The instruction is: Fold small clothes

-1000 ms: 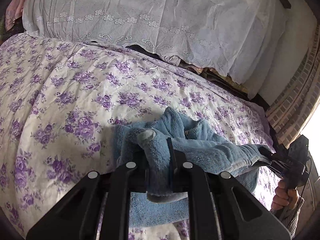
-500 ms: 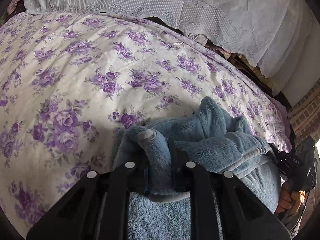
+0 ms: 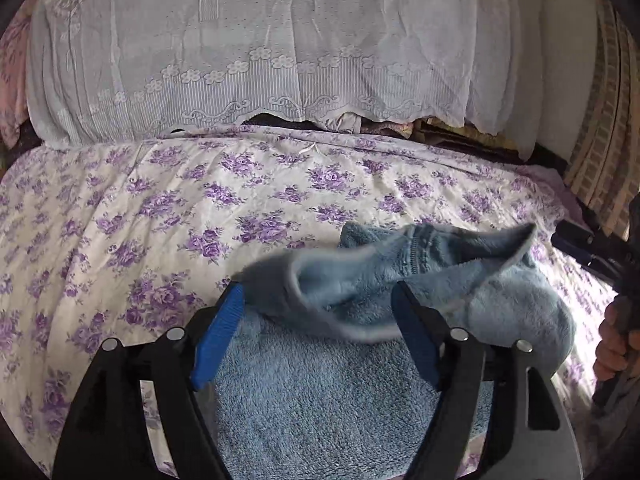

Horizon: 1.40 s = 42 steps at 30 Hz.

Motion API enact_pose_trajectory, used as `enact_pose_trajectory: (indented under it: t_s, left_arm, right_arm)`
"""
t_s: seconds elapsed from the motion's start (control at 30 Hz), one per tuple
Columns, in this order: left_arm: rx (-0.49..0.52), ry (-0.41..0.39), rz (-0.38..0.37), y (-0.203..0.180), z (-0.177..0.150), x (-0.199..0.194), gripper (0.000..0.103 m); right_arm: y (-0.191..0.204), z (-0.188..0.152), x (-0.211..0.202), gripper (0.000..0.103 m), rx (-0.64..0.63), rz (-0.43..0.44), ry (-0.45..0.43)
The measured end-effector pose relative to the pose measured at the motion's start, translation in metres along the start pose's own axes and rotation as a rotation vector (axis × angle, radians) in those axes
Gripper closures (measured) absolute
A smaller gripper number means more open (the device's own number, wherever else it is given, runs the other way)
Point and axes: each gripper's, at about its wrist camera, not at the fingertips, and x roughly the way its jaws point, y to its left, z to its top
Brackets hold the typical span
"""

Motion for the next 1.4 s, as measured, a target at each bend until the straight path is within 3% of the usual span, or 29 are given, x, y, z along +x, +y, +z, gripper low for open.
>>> enact_pose_trajectory:
  t_s: [0.13, 0.2, 0.3, 0.4, 0.47, 0.53, 0.67, 0.73, 0.77, 0.83, 0.93, 1.03, 1.17, 1.23, 1.33, 1.4]
  left_arm:
    - [0.032, 0.020, 0.033, -0.004, -0.005, 0.007, 0.030]
    - [0.022, 0.037, 0.013, -0.002, -0.006, 0.009, 0.030]
    - [0.009, 0.057, -0.011, -0.003, -0.003, 0.013, 0.030]
    - [-0.008, 0.089, -0.003, -0.010, 0.011, 0.025, 0.024]
    - [0.006, 0.128, 0.063, -0.018, 0.023, 0.042, 0.012]
    - [0.005, 0.147, 0.156, -0.019, 0.032, 0.063, 0.011]
    - [-0.090, 0.259, 0.237, 0.008, 0.020, 0.121, 0.004]
    - [-0.248, 0.335, 0.115, 0.035, 0.009, 0.140, 0.004]
    - [-0.307, 0.323, 0.085, 0.046, 0.011, 0.136, 0.004]
    - [-0.334, 0.332, 0.057, 0.053, 0.008, 0.137, 0.004]
    - [-0.274, 0.316, 0.115, 0.042, 0.011, 0.128, 0.004]
    - [-0.185, 0.232, 0.175, 0.020, 0.019, 0.102, 0.005]
    - [-0.117, 0.166, 0.140, -0.010, 0.028, 0.080, 0.005]
    - [-0.091, 0.164, 0.115, -0.025, 0.025, 0.078, 0.005]
    - [-0.010, 0.169, 0.158, -0.047, 0.012, 0.089, 0.004]
    - [0.056, 0.198, 0.233, -0.059, -0.006, 0.110, 0.004]
  right_arm:
    - [-0.001, -0.003, 0.000, 0.043, -0.021, -0.048, -0.004]
    - [-0.004, -0.005, 0.003, 0.044, -0.010, -0.042, 0.011]
    - [0.006, -0.010, 0.011, 0.059, -0.042, -0.039, 0.047]
    - [0.026, -0.008, 0.030, 0.060, -0.074, -0.032, 0.104]
    - [0.039, -0.003, 0.051, 0.060, -0.089, -0.065, 0.161]
    - [0.045, 0.004, 0.073, 0.058, -0.086, -0.084, 0.168]
    - [0.029, -0.007, 0.131, 0.047, -0.096, -0.186, 0.231]
    - [0.012, -0.020, 0.152, 0.047, -0.065, -0.182, 0.283]
    - [0.012, -0.015, 0.147, 0.046, -0.053, -0.166, 0.266]
    - [0.013, -0.018, 0.145, 0.042, -0.068, -0.151, 0.248]
    - [0.018, -0.020, 0.144, 0.040, -0.096, -0.164, 0.244]
    - [0.015, -0.016, 0.128, 0.040, -0.060, -0.149, 0.187]
    - [0.027, -0.009, 0.094, 0.038, -0.075, -0.201, 0.087]
    - [0.029, -0.009, 0.087, 0.031, -0.080, -0.236, 0.065]
    - [0.016, -0.020, 0.105, 0.022, -0.103, -0.368, 0.139]
    - [-0.001, -0.025, 0.120, 0.021, -0.050, -0.358, 0.213]
